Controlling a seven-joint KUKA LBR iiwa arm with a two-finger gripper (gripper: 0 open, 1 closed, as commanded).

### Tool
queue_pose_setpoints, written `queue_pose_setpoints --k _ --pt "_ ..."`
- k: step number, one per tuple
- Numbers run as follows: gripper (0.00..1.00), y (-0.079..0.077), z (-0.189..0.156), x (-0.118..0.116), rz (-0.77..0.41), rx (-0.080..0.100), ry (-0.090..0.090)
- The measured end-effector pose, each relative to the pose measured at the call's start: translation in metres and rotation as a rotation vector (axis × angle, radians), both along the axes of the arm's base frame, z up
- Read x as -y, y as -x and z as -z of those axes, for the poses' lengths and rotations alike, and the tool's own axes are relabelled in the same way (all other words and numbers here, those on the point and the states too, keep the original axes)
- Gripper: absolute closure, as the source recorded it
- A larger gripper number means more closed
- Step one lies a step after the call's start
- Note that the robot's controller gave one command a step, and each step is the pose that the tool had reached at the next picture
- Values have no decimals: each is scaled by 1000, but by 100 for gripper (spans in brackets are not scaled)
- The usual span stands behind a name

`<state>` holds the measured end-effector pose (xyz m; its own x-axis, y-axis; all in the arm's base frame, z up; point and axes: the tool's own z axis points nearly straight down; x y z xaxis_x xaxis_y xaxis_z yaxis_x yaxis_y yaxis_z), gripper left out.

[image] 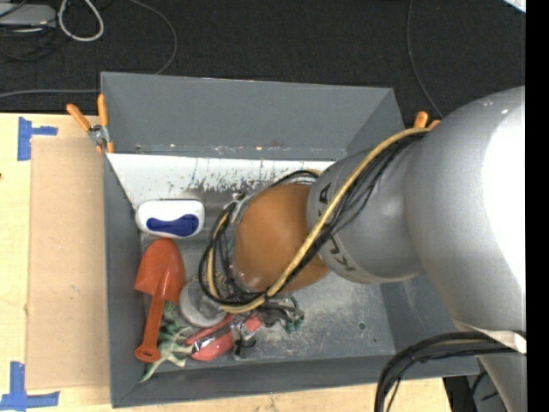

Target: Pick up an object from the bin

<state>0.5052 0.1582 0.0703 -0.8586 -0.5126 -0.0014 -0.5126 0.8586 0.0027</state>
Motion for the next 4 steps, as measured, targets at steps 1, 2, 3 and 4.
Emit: queue_pose_setpoints --k 1,2,3,4 --pt "100 0 0 0 1 0 0" --pt "100 1 -9 0 1 -2 1" --pt "100 3 -46 1 2 -9 3" --pt "100 1 -80 0 3 -3 2"
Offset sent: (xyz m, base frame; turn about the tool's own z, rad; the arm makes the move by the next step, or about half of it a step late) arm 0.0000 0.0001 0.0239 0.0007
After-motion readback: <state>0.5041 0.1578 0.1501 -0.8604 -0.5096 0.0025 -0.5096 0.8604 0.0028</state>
